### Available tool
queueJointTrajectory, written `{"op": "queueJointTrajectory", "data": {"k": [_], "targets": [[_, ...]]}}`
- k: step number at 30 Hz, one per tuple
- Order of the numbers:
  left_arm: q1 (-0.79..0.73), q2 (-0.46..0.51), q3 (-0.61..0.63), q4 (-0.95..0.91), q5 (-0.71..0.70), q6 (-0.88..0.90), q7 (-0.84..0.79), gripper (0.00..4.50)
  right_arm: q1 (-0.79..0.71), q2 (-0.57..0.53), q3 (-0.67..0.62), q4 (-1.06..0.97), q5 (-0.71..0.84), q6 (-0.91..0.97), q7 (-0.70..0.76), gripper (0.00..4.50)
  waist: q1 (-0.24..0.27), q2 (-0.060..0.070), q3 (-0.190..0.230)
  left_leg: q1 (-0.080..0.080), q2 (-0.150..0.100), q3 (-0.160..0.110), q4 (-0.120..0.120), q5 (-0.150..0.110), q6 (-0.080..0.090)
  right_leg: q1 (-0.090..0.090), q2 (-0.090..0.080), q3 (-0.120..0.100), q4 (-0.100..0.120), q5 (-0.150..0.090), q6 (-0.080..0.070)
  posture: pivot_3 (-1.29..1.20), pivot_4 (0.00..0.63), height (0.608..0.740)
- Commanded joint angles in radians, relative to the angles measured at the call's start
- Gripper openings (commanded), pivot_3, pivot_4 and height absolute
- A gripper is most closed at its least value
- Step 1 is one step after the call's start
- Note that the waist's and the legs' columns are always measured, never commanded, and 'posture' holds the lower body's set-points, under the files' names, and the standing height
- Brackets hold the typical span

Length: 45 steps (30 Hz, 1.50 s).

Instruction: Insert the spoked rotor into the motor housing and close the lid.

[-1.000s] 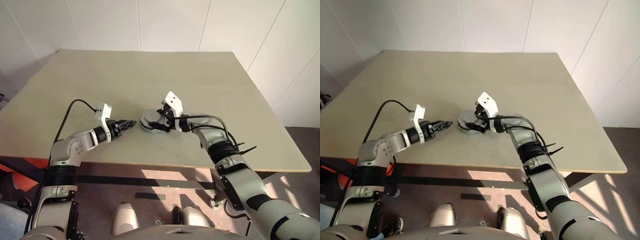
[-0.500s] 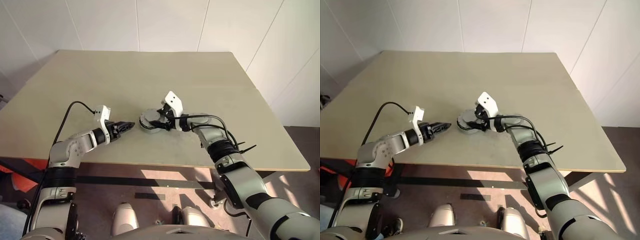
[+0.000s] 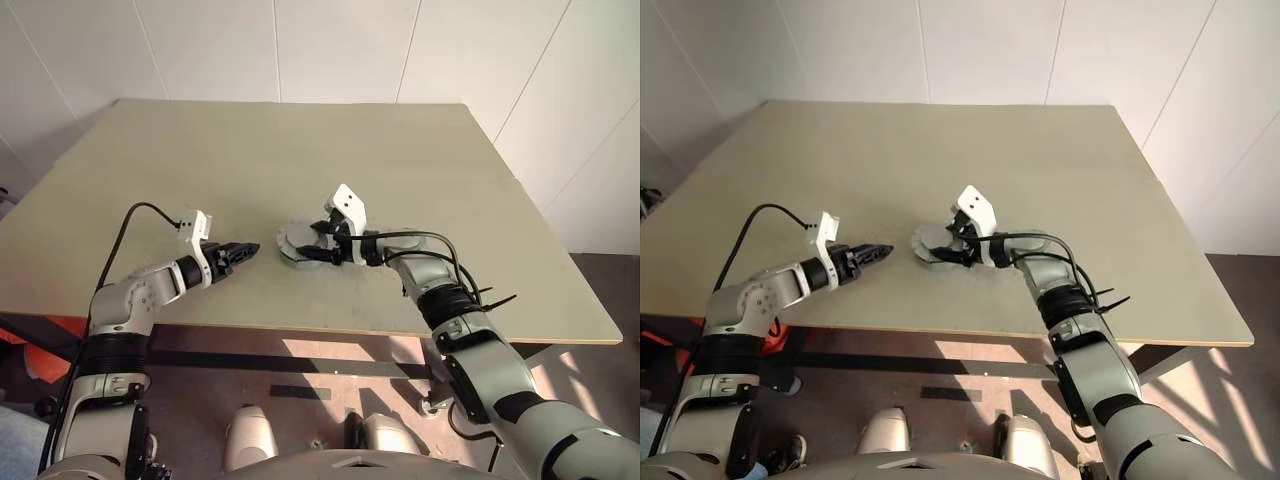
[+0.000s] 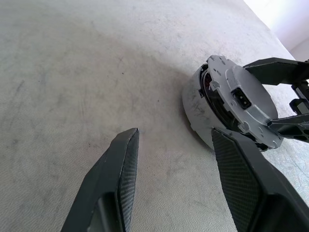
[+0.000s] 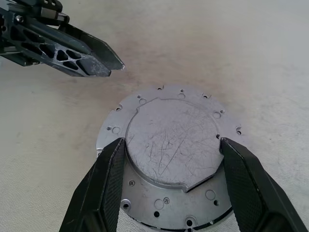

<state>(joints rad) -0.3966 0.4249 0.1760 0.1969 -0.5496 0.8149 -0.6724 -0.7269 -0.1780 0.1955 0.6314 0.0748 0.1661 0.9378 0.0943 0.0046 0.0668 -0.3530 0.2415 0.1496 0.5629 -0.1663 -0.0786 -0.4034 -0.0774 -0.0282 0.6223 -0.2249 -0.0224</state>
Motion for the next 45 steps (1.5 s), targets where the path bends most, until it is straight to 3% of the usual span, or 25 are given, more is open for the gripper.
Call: {"op": "queueJointTrajectory", "data": {"k": [1, 30, 41, 45], "targets": [[-0.013, 0.001, 0.006, -0.015, -0.003, -0.016, -0.004, 2.53, -0.010, -0.004, -0.011, -0.056, 0.015, -0.003, 0.004, 2.98, 0.000, 0.000, 0.000, 0.000, 0.000, 0.000, 0.000, 0.000, 0.000, 0.000, 0.000, 0.000, 0.000, 0.000, 0.000, 0.00, 0.000, 0.740], [-0.003, -0.011, 0.003, -0.027, -0.003, -0.015, 0.002, 2.53, -0.010, -0.015, 0.019, -0.011, -0.045, -0.029, -0.021, 2.98, 0.000, 0.000, 0.000, 0.001, 0.000, 0.000, 0.001, 0.000, 0.000, 0.000, 0.000, 0.000, 0.001, 0.000, 0.000, 0.00, 0.000, 0.740], [-0.005, -0.010, 0.004, -0.024, -0.003, -0.019, -0.001, 2.53, -0.007, -0.014, 0.005, -0.138, 0.003, 0.010, 0.024, 2.98, 0.000, 0.000, 0.000, 0.001, 0.000, 0.000, 0.001, 0.000, 0.000, 0.000, 0.000, 0.000, 0.001, 0.000, 0.000, 0.00, 0.000, 0.740], [-0.009, -0.010, 0.003, -0.019, -0.002, -0.021, -0.002, 2.53, -0.019, 0.000, 0.005, -0.110, -0.023, -0.009, -0.021, 4.19, 0.000, 0.000, 0.000, 0.001, 0.000, 0.000, 0.001, 0.000, 0.000, 0.000, 0.000, 0.000, 0.001, 0.000, 0.000, 0.00, 0.000, 0.740]]}}
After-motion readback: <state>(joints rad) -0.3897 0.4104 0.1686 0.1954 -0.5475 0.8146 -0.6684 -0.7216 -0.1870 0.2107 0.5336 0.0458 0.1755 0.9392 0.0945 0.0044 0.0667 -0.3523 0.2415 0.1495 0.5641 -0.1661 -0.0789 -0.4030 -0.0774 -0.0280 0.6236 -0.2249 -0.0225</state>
